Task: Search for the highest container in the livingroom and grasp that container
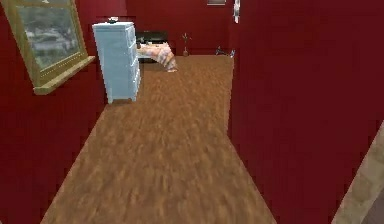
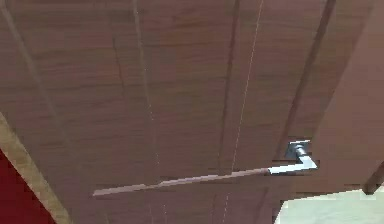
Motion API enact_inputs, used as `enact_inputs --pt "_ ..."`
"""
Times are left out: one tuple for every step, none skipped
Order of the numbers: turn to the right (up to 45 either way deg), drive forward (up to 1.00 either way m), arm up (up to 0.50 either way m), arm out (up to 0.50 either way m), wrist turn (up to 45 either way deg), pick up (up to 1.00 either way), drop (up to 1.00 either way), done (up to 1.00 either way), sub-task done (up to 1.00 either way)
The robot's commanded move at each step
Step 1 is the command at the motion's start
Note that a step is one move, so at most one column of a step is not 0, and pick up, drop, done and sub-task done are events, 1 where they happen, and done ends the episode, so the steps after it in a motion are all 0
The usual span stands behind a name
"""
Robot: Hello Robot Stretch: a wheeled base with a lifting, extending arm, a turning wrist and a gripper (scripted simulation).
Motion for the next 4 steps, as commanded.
enact_inputs --pt "0.0 1.0 0.0 0.0 0.0 0.0 0.0 0.0 0.0" --pt "3.0 0.0 0.0 0.0 0.0 0.0 0.0 0.0 0.0" --pt "-15.0 0.0 0.0 0.0 0.0 0.0 0.0 0.0 0.0" --pt "-3.0 0.0 0.0 0.0 0.0 0.0 0.0 0.0 0.0"
